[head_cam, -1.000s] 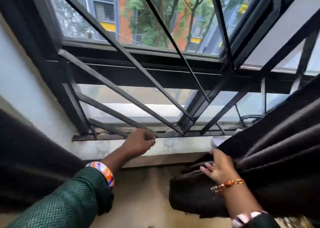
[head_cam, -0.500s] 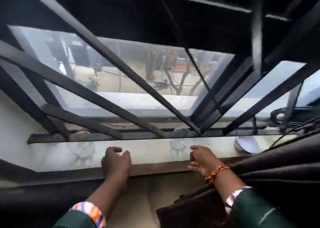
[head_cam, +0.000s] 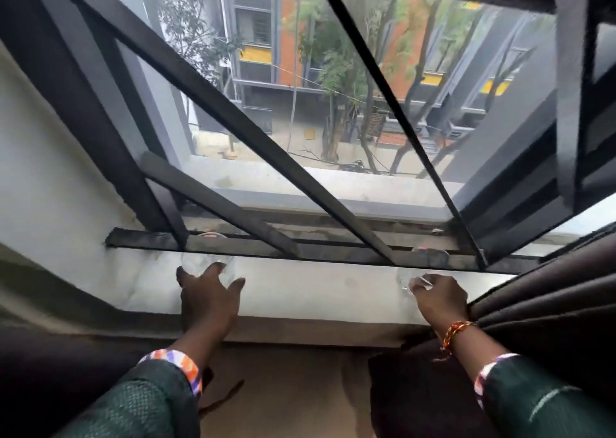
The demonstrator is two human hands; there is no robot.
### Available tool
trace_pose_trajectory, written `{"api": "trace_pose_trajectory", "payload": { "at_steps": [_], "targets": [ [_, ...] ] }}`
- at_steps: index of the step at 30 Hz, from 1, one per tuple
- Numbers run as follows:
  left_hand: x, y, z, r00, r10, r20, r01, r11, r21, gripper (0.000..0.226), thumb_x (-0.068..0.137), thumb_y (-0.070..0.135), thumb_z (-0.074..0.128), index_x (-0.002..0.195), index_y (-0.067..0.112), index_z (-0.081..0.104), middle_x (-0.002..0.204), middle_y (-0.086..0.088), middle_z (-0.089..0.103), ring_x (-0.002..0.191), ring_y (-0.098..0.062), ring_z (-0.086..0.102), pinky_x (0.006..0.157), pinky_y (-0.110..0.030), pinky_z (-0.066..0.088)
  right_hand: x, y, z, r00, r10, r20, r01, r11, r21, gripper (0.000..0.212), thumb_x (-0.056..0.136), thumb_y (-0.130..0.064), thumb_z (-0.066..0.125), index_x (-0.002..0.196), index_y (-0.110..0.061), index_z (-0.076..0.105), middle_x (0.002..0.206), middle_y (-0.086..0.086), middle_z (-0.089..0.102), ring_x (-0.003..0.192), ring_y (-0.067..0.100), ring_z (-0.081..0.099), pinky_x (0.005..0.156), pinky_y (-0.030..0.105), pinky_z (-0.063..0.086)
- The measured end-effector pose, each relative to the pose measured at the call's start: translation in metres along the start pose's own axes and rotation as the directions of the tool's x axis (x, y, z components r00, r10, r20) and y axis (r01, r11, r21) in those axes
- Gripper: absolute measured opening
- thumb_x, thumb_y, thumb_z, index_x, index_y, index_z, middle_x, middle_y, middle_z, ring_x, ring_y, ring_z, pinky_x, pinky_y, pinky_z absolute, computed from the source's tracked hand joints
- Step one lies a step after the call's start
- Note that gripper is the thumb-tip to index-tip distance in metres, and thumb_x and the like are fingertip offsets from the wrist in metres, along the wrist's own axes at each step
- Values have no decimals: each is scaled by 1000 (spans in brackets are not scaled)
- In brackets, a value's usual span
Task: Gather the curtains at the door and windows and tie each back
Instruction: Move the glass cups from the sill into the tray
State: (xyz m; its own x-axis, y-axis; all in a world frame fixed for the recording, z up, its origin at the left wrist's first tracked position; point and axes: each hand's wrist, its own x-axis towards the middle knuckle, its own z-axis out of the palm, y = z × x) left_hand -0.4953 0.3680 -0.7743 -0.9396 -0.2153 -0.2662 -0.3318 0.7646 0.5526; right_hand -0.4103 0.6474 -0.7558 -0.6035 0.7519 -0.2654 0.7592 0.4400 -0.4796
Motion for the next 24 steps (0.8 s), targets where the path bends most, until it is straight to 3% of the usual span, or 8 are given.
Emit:
{"api": "trace_pose_trajectory", "payload": {
  "at_steps": [3,7,10,12,14,18,21,24],
  "targets": [
    [-5,-7,-4,999,-13,-45,10,998,-57,30,87,18,60,112,2,64,129,-26,43,108,-39,50,91,-35,40,-16,2,-1,1000,-14,14,14,1000,-7,22,85,-10,63,99,5,69,107,26,67,106,38,60,86,34,44],
    [-45,-20,-12,998,-57,4,57,994,-93,23,87,9,58,106,-2,67,124,-26,51,108,-38,51,95,-34,40,-64,3,3,990,-33,135,27,999,43,14,83,-4,63,90,4,72,92,21,71,91,30,65,69,25,41],
    [-73,-21,-29,996,-82,32,85,989,-119,22,86,8,59,103,-1,68,117,-26,58,107,-37,54,94,-36,43,-111,-6,1,975,-78,209,67,996,58,20,85,-3,62,103,2,69,105,16,70,97,24,64,74,17,38],
    [-88,-15,-49,998,-32,49,37,993,-116,22,84,7,60,102,-2,68,111,-26,62,106,-36,56,90,-33,42,-141,-16,-5,962,-136,237,118,989,89,23,85,-4,62,107,1,68,105,16,70,100,27,64,78,22,45],
    [-102,-6,-72,998,3,67,5,992,-125,23,84,8,61,104,-1,68,112,-23,62,107,-34,56,86,-28,42,-166,-27,-12,946,-188,263,165,980,109,17,84,-6,63,98,-2,71,94,14,72,90,25,67,77,30,52],
    [-138,2,-130,992,72,108,-60,992,-112,29,86,16,60,112,4,65,119,-16,61,112,-28,55,86,-25,42,-214,-53,-39,915,-248,318,215,967,136,12,83,-15,65,88,-5,70,77,2,67,75,16,63,68,31,53],
    [-164,-3,-171,985,97,141,-84,992,-94,26,84,20,61,106,8,69,113,-13,66,106,-26,58,81,-23,43,-249,-71,-68,879,-323,349,289,946,149,6,85,-14,63,80,-11,62,64,-2,54,51,6,49,39,13,40],
    [-192,-14,-212,982,96,161,-84,993,-81,21,83,23,63,99,12,71,107,-8,69,102,-22,61,72,-20,40,-282,-86,-95,832,-441,336,422,897,131,23,83,-14,64,62,-19,55,55,-11,49,47,2,49,41,9,35]
  ]
}}
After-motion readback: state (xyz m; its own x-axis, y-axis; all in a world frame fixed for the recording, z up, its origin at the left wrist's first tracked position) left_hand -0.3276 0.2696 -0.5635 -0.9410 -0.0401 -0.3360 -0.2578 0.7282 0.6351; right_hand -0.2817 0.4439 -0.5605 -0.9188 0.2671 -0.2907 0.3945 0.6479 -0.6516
